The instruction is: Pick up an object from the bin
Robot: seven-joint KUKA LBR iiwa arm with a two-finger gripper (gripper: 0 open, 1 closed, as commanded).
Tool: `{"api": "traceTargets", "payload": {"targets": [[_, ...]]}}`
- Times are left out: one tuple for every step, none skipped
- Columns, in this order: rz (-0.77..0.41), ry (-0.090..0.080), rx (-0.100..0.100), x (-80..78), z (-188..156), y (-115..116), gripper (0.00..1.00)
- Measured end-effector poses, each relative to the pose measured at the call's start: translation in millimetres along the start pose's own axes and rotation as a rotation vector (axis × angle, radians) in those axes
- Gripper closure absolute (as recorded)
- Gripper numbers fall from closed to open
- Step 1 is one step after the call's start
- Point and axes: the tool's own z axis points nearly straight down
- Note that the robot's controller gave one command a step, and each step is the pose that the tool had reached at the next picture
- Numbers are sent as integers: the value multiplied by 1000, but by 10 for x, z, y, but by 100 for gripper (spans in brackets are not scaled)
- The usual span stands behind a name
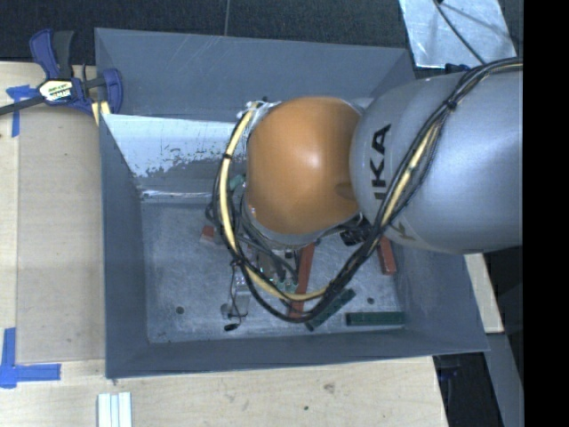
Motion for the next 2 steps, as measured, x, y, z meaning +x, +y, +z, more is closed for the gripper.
{"api": "traceTargets", "payload": {"targets": [[97,0,4,-59,868,-805,0],[11,-9,-1,-136,1452,-1199,0]]}}
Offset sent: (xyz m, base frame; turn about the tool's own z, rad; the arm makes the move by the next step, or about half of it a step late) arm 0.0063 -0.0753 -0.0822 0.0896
